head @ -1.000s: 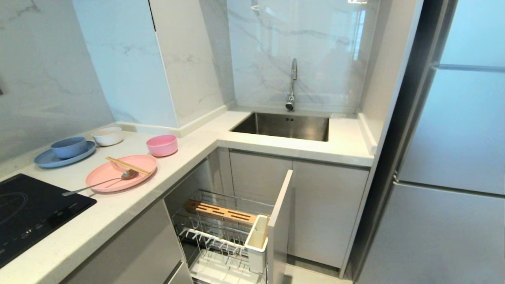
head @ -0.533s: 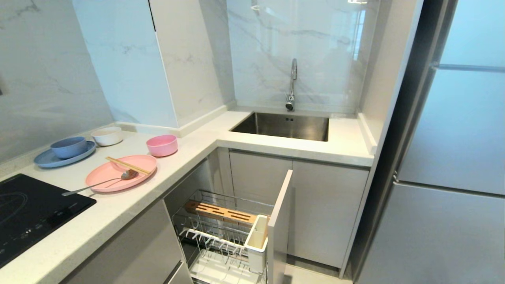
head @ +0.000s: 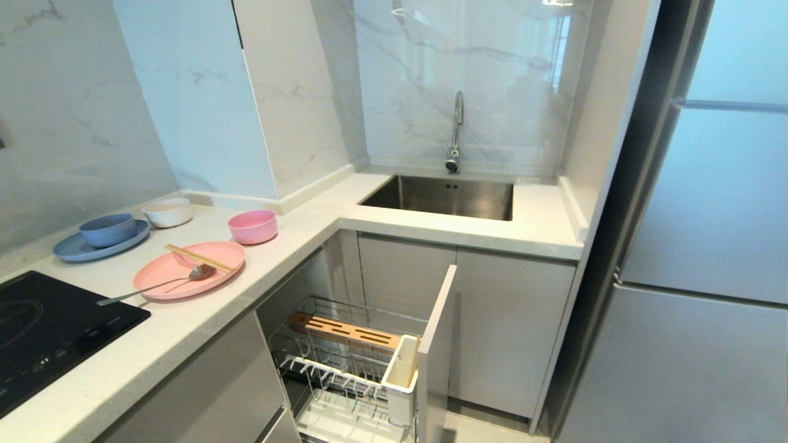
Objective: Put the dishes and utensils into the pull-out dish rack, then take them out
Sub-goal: Pick up the bowl and place it in the cupboard
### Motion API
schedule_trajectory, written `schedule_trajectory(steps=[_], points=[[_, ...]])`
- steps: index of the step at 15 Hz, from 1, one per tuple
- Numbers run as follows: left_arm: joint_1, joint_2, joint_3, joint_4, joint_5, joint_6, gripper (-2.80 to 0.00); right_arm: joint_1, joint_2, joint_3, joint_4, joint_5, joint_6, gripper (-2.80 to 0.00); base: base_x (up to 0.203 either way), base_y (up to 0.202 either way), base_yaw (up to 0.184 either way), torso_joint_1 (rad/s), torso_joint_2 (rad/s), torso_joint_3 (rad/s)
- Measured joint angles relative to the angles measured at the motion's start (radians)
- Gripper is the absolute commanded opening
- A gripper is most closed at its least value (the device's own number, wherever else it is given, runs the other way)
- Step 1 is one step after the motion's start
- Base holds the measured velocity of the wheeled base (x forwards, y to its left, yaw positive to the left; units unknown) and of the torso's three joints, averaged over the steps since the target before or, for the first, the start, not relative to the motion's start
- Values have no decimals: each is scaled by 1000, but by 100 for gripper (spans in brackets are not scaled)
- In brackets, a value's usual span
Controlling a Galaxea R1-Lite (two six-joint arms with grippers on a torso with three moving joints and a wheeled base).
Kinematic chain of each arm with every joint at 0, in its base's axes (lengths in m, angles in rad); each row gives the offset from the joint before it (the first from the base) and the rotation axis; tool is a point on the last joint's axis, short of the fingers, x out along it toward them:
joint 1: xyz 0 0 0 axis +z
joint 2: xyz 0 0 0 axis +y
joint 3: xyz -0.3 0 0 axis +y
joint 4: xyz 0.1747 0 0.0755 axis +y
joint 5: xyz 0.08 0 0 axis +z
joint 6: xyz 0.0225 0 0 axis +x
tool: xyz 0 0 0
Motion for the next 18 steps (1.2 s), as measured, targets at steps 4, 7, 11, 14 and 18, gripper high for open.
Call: schedule_trajectory(steps=[4, 7, 11, 14, 18], points=[[0, 0, 1, -5, 4, -9, -280, 0, 0, 0, 0, 0, 0, -280, 0, 0, 0, 0, 0, 0], [0, 0, 1, -5, 4, -9, -280, 0, 0, 0, 0, 0, 0, -280, 0, 0, 0, 0, 0, 0], [0, 0, 1, -5, 4, -9, -280, 0, 0, 0, 0, 0, 0, -280, 0, 0, 0, 0, 0, 0], [0, 0, 1, -5, 4, -9, -280, 0, 0, 0, 0, 0, 0, -280, 0, 0, 0, 0, 0, 0], [0, 0, 2, -5, 4, -9, -280, 0, 0, 0, 0, 0, 0, -280, 0, 0, 0, 0, 0, 0]])
